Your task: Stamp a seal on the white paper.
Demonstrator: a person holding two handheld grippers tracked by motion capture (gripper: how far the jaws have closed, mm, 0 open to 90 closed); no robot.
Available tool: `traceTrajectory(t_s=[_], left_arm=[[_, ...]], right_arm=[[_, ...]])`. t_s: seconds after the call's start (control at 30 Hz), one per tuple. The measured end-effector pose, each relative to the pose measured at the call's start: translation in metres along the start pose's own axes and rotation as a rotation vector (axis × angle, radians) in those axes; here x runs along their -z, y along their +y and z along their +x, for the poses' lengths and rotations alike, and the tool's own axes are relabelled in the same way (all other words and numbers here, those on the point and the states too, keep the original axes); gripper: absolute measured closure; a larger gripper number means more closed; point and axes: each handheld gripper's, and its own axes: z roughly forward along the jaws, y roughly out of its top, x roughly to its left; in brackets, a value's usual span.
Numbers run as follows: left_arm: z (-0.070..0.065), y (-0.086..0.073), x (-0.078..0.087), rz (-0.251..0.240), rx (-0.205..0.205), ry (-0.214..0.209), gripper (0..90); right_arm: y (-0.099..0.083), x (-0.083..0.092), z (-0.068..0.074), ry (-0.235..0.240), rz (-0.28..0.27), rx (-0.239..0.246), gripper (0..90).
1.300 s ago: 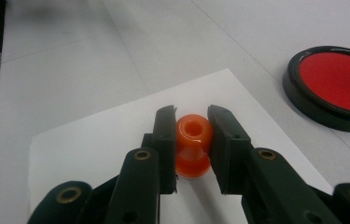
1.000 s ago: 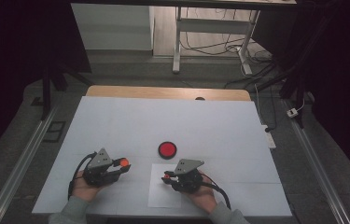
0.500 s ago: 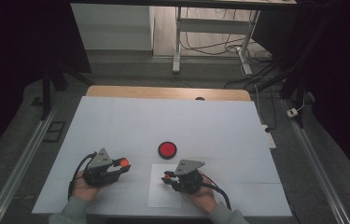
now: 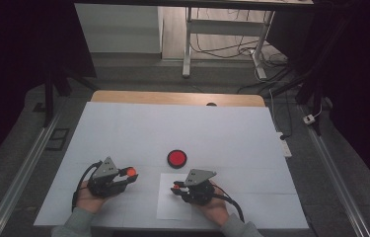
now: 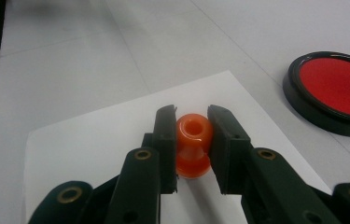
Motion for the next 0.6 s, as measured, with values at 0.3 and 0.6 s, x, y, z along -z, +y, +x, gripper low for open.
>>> traceTrajectory(t_s=[0.3,0.6], left_arm=[[-0.0002,0.0001,0.0001,-0.003,-0.001,0.003,64.5],[0.0004,-0.0001,0.0004,-0.002,-0.001,0.002,64.5]], right_arm=[[-0.0003,0.0002,0.0006,-0.005,0.001,0.011,73.2],[-0.0003,-0.0002,0.0005,-0.001,-0.004,0.011,73.2]])
